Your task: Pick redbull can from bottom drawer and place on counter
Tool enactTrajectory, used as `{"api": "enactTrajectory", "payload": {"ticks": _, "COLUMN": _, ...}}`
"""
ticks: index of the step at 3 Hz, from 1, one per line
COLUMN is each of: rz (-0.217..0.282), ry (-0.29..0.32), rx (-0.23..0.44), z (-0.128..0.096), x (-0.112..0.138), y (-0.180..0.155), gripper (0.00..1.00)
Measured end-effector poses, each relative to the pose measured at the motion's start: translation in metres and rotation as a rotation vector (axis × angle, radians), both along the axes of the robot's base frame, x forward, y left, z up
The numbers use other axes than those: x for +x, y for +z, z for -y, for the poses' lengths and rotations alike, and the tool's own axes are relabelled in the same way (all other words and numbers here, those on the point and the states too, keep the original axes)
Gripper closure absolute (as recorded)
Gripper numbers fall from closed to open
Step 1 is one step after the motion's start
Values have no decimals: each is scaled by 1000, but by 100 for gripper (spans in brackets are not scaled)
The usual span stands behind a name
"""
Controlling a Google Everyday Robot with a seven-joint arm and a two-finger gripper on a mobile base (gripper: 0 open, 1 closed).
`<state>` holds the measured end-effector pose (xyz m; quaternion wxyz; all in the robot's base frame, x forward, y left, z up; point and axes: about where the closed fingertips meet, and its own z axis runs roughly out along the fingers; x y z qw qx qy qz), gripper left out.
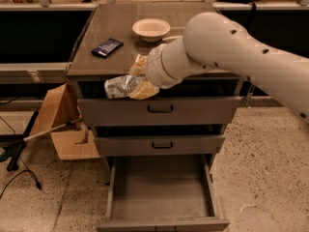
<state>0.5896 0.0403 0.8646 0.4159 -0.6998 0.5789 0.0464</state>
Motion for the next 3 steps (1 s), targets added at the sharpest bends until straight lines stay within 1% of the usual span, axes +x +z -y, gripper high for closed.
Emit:
{"api": "enactTrajectory", "payload": {"ticks": 1, "rz": 13, "ry": -2, "rx": -11, "z": 0, "x": 13, "y": 4, "gripper": 100}}
{"api": "enactTrajectory", "payload": {"ticks": 2, "rz": 18, "ry": -7, "rx": -34, "z": 0, "x": 34, "y": 8, "gripper": 100}}
{"api": "enactTrajectory", "payload": {"ticks": 3, "rz": 20, "ry": -11, "rx": -49, "z": -1, "x": 44, "y": 12, "gripper": 100}}
